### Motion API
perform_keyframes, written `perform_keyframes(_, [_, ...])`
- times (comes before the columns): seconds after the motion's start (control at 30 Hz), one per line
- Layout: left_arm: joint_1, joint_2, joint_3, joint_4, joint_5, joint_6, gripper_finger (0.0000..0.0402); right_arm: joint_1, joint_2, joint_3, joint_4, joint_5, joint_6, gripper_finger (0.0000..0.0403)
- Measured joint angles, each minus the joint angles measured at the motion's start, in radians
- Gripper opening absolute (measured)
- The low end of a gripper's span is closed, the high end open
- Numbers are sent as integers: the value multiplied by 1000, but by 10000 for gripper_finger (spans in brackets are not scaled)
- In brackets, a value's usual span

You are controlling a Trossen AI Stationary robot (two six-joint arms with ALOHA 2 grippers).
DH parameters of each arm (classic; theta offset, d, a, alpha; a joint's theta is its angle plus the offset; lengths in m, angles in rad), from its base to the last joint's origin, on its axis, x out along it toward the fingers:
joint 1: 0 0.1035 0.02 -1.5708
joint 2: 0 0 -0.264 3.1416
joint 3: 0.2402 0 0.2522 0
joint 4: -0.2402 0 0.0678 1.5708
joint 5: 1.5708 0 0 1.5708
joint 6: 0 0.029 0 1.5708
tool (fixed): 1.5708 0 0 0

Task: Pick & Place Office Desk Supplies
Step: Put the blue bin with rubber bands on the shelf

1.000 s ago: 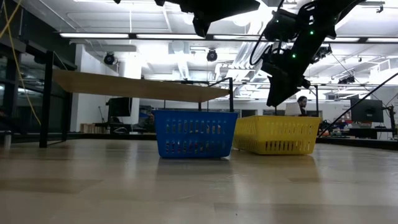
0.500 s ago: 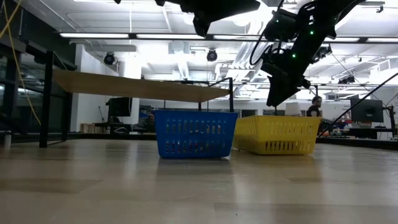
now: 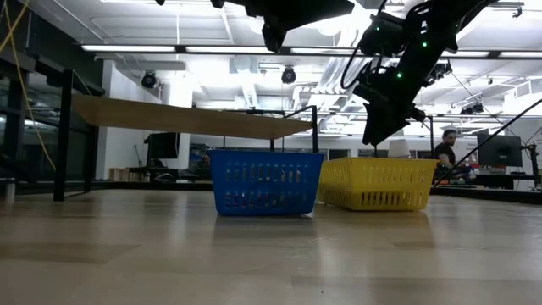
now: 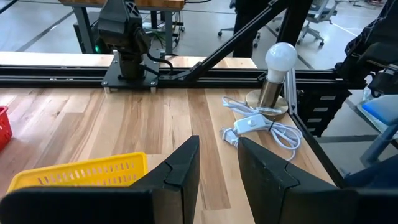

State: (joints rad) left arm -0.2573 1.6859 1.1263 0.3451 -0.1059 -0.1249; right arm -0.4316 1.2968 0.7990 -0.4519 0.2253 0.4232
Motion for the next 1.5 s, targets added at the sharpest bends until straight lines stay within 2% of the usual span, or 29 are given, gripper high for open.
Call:
perform_keyframes(0.4, [0, 0, 0, 0, 0, -3, 104, 0, 0, 0, 0, -1, 0, 119])
perform_keyframes(0.57, [0, 0, 0, 0, 0, 0, 104, 9, 0, 0, 0, -49, 29, 119])
perform_keyframes(0.83, [0, 0, 0, 0, 0, -3, 104, 137, -50, -1, -11, -41, 54, 119])
perform_keyframes(1.23, [0, 0, 0, -1, 0, -3, 104, 333, -219, -1, -55, -20, 108, 119])
perform_keyframes(1.5, [0, 0, 0, -1, 0, -3, 104, 420, -240, -1, -78, -83, 102, 119])
